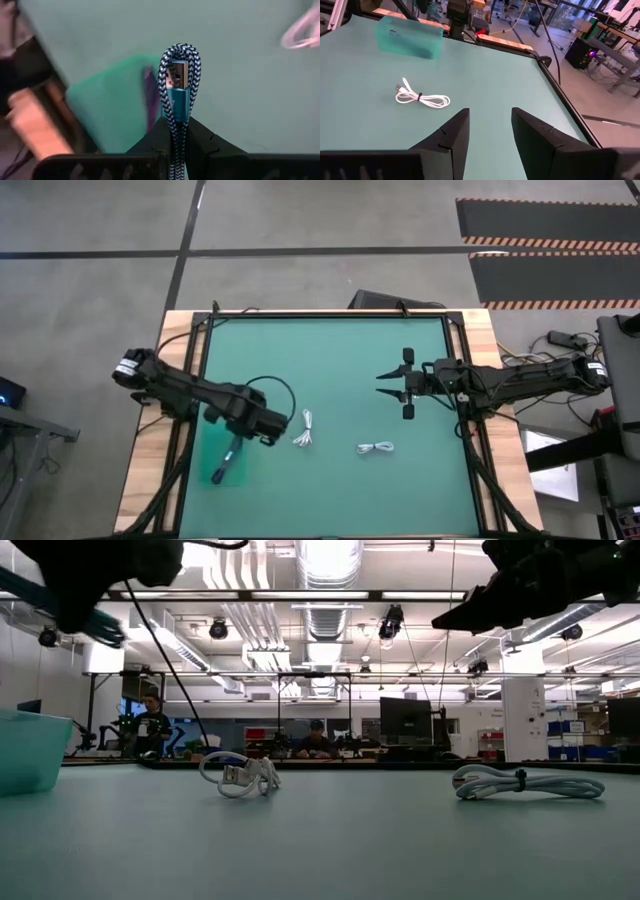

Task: Pick and place USB-C Cables
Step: Put the black blue charger cable into the green bin

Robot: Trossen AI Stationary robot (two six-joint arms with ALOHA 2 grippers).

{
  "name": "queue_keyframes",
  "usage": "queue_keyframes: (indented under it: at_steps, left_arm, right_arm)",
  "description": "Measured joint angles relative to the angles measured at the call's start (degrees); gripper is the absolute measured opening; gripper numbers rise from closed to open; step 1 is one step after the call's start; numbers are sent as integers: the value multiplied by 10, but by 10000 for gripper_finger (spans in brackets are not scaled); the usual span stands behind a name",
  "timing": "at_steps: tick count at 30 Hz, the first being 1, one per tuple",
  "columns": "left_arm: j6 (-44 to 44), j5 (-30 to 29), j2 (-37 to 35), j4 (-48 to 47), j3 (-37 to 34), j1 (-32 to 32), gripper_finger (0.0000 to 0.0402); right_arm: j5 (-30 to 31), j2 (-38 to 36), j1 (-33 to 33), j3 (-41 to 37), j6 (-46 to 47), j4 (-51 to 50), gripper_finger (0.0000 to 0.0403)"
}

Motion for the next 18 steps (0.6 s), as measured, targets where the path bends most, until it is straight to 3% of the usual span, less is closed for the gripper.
queue_keyframes:
  at_steps: [10,18]
  left_arm:
    - [-33,65,0,-23,-46,-19,11]
    - [6,71,0,-21,-91,-19,11]
  right_arm:
    - [0,0,0,0,0,-4,130]
    - [0,0,0,0,0,-6,132]
